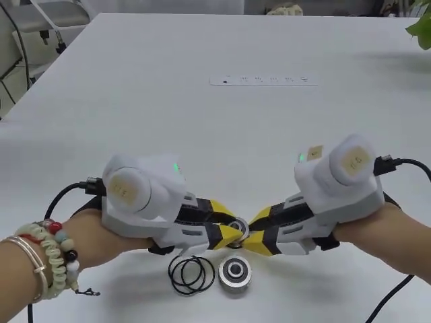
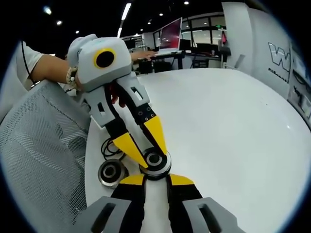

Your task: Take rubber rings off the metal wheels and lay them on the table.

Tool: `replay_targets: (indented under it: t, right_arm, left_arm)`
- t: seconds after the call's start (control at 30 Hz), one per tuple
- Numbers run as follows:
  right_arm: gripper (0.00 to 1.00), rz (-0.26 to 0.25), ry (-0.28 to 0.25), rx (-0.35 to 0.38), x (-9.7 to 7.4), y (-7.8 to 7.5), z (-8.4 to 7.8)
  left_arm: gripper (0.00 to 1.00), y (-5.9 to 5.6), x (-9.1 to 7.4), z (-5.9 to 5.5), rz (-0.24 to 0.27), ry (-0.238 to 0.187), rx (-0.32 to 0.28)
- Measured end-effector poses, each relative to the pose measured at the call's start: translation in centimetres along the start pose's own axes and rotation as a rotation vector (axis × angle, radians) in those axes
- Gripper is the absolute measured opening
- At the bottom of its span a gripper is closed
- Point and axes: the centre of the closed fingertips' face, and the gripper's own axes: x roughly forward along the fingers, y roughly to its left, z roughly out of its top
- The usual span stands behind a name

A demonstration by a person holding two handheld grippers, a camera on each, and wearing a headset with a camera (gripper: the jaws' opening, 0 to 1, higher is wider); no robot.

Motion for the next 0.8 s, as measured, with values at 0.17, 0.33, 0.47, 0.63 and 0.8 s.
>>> replay_targets:
  t: [0.17, 0.33, 0.47, 0.63, 0.8]
  right_arm:
    - [0.01, -0.004, 0.000, -0.059, -0.2, -0.3, -0.2]
    - [0.00, -0.011, 0.000, 0.009, -0.2, -0.4, -0.1]
    - [0.00, -0.078, 0.041, 0.155, -0.1, -1.4, -0.3]
    - [0.00, -0.085, 0.073, 0.171, 0.0, -1.3, -0.2]
    - [0.00, -0.063, 0.040, 0.359, -0.2, -1.4, -0.2]
  left_arm:
    - [0.08, 0.1, -0.1, 0.0, 0.005, 0.002, -0.004]
    - [0.08, 0.2, -0.1, 0.0, 0.008, 0.001, -0.006]
    - [0.08, 0.2, 0.0, 0.0, 0.012, -0.002, -0.010]
    - [0.08, 0.3, -0.1, 0.0, 0.016, -0.003, -0.012]
    - [0.08, 0.3, -0.1, 0.0, 0.017, -0.004, -0.001]
